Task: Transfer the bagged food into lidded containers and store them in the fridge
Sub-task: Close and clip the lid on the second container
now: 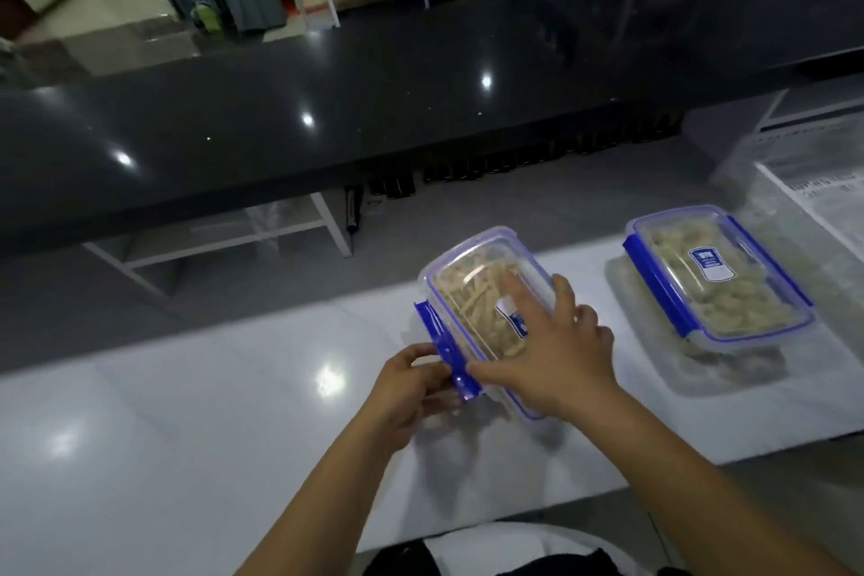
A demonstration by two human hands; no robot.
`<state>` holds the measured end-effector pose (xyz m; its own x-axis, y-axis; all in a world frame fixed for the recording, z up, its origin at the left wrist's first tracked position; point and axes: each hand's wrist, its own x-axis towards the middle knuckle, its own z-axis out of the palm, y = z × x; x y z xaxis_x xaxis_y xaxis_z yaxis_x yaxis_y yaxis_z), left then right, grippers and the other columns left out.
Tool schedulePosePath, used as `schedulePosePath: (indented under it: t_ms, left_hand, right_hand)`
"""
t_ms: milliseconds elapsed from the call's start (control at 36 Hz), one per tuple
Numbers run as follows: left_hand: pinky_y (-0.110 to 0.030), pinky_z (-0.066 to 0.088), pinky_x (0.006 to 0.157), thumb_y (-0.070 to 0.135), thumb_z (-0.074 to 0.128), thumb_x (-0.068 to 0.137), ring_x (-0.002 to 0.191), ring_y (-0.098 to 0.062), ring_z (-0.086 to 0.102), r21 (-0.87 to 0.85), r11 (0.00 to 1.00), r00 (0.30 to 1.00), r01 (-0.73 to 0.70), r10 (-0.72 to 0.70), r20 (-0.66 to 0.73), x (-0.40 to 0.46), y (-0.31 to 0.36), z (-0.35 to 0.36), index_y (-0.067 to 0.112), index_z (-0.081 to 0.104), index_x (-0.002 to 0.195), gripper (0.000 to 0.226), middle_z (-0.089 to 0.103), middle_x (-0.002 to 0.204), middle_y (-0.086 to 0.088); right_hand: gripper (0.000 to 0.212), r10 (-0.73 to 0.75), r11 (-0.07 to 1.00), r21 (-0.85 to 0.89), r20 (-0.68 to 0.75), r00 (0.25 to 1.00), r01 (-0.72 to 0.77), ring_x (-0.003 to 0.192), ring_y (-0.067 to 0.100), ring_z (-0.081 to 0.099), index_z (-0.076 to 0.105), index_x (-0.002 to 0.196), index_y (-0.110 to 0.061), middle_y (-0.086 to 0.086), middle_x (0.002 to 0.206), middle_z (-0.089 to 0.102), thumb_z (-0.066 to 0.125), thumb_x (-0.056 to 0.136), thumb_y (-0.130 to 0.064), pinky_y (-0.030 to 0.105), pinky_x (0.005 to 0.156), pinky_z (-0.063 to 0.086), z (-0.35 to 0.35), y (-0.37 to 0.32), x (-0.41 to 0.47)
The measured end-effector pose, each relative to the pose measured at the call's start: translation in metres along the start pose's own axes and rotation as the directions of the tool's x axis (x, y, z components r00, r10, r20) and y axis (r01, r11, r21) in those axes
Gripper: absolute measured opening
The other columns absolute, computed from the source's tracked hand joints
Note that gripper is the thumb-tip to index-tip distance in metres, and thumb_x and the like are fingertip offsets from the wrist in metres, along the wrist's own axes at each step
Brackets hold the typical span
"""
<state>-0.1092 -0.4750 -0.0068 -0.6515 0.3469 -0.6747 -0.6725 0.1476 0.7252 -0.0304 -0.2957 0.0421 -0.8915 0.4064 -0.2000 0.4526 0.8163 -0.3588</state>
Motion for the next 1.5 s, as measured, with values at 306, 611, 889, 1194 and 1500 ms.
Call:
schedulePosePath:
  t_ms: [306, 611, 889, 1194, 1500]
  left_hand:
    - [-0.039, 0.062, 0.063, -0.005, 0.059, 0.091, 0.081, -0.036, 0.076, -0.014, 1.0, 0.998, -0.023, 0.022, -0.051, -0.003, -0.015, 0.037, 0.004, 0.058, 0.12, 0.03, 0.077, 0.092, -0.019]
    - [-0.034, 0.059, 0.059, 0.001, 0.06, 0.09, 0.079, -0.033, 0.076, 0.004, 1.0, 1.0, 0.012, -0.012, 0.01, 0.006, -0.009, 0.04, 0.017, 0.053, 0.125, 0.039, 0.076, 0.096, -0.022]
    - [-0.035, 0.061, 0.064, 0.013, 0.067, 0.095, 0.083, -0.032, 0.077, -0.094, 0.995, 0.999, -0.043, 0.046, 0.029, 0.005, -0.011, 0.035, 0.022, 0.05, 0.126, 0.037, 0.077, 0.096, -0.019]
    - [-0.041, 0.063, 0.071, 0.015, 0.071, 0.092, 0.096, -0.037, 0.074, -0.176, 0.984, 0.998, -0.039, 0.046, 0.038, 0.008, -0.013, 0.038, 0.022, 0.052, 0.13, 0.043, 0.075, 0.107, -0.018]
    - [-0.046, 0.063, 0.079, 0.021, 0.074, 0.089, 0.095, -0.036, 0.075, -0.157, 0.987, 0.998, -0.029, 0.037, 0.046, 0.013, -0.013, 0.039, 0.025, 0.053, 0.127, 0.044, 0.076, 0.105, -0.015]
  right_hand:
    - [0.123, 0.006, 0.975, -0.219, 0.166, 0.986, 0.031, 0.143, 0.051, 0.015, -0.022, 0.147, -0.046, 0.011, 0.165, -0.011, 0.042, 0.055, -0.096, 0.064, 0.111, 0.024, 0.016, 0.03, 0.027]
    - [0.118, 0.042, 0.983, -0.184, 0.152, 0.987, -0.013, 0.141, 0.05, 0.019, -0.001, 0.152, -0.048, 0.011, 0.164, -0.004, 0.05, 0.056, -0.093, 0.064, 0.111, 0.022, 0.011, 0.014, 0.05]
    - [0.117, 0.016, 0.995, -0.1, 0.095, 0.995, -0.006, 0.14, 0.043, 0.026, 0.003, 0.151, -0.048, 0.008, 0.164, 0.004, 0.043, 0.053, -0.099, 0.058, 0.108, 0.03, 0.007, 0.015, 0.055]
    - [0.122, 0.011, 0.974, -0.224, 0.15, 0.989, 0.023, 0.148, 0.038, 0.01, -0.015, 0.146, -0.061, 0.0, 0.164, -0.012, 0.022, 0.04, -0.108, 0.058, 0.116, 0.018, -0.029, 0.082, -0.003]
    - [0.114, 0.043, 0.969, -0.247, 0.154, 0.987, -0.004, 0.148, 0.039, 0.006, -0.014, 0.145, -0.063, 0.001, 0.163, -0.015, 0.028, 0.047, -0.103, 0.058, 0.116, 0.014, -0.011, 0.09, -0.014]
